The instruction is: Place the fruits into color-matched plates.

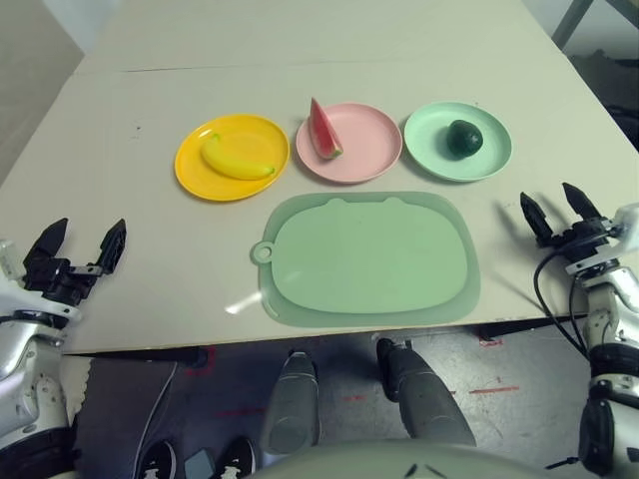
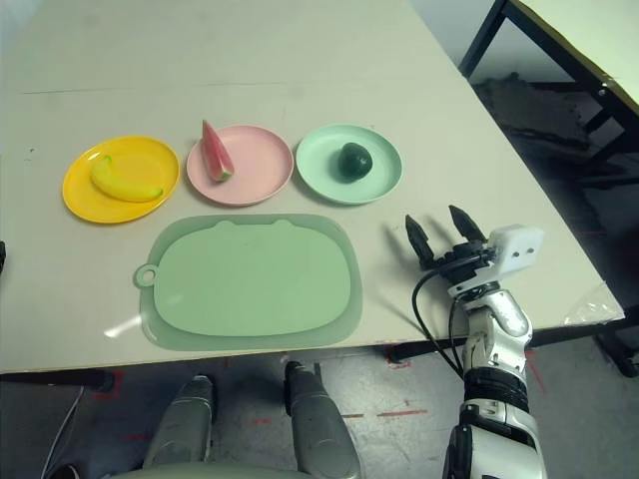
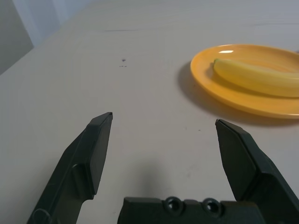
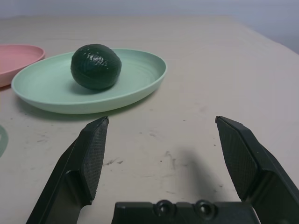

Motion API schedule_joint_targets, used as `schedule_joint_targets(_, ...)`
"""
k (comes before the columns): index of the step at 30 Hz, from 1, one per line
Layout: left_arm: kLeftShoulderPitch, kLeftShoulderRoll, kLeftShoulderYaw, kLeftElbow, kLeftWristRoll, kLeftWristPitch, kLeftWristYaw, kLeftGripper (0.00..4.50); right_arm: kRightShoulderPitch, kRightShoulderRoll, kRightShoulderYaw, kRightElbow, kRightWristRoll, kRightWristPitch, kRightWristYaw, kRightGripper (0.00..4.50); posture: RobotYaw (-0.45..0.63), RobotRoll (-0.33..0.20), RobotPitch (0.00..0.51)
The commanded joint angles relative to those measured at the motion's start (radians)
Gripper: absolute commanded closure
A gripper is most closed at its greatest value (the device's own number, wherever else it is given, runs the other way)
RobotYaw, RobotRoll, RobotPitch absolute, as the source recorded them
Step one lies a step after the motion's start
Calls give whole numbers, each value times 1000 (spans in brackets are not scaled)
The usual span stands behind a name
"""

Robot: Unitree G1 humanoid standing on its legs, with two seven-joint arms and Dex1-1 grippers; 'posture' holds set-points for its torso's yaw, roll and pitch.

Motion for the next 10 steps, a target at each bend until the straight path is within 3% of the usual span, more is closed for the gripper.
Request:
schedule_joint_targets(1, 32, -10, 6, -10, 3, -4, 1, 9, 14, 15, 3, 6, -7, -2, -22, 0, 79, 0, 283)
schedule_joint_targets(10, 2, -8, -29, 13, 27, -10, -2, 9, 24, -4, -12, 20, -2, -4, -26, 0, 58, 0, 286)
